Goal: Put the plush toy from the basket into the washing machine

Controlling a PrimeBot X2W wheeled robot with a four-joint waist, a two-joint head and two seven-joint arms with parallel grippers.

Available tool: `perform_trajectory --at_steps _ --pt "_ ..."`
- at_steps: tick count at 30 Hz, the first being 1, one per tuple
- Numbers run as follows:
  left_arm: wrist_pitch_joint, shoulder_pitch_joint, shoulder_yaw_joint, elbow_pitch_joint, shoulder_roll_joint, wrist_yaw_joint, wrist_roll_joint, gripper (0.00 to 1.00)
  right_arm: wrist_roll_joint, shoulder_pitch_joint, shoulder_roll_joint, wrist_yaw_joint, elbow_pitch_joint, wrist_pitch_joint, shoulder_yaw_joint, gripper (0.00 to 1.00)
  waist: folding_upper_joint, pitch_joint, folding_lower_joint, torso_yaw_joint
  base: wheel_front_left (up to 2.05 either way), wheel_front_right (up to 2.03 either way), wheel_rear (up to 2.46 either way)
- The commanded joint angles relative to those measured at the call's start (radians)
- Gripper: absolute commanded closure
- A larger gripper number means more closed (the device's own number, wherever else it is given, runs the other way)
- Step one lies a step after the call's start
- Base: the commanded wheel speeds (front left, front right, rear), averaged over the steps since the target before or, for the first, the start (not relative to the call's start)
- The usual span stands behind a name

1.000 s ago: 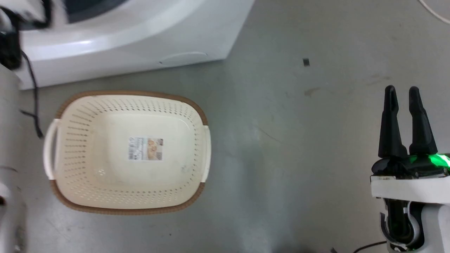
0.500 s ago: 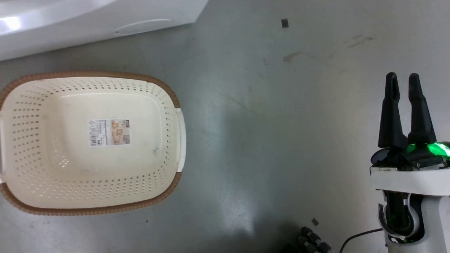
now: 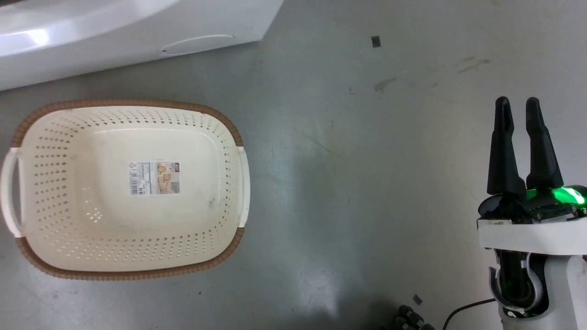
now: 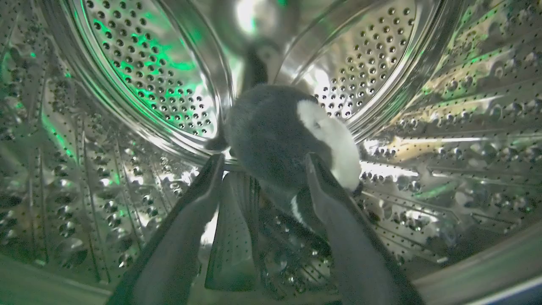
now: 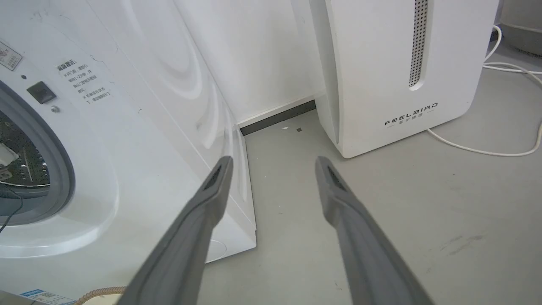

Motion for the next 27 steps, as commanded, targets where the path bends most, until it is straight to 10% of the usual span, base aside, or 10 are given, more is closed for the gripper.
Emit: perform_trajectory --at_steps 1,27 --pt "-0.005 0.054 -0.002 -0.004 -0.01 0.006 0.006 0.0 -0.007 -0.006 0.0 -0.001 0.006 -0.004 -0.005 0.0 0.0 -0.025 -0.0001 0.019 0.0 0.0 0.0" --pt "-0.005 0.737 0.101 -0.478 -0.196 0.048 0.022 0.0 -0.174 0.129 0.0 -0.001 0.037 -0.004 0.023 0.0 0.0 -0.385 -0.0001 0.171 0.0 0.0 0.0"
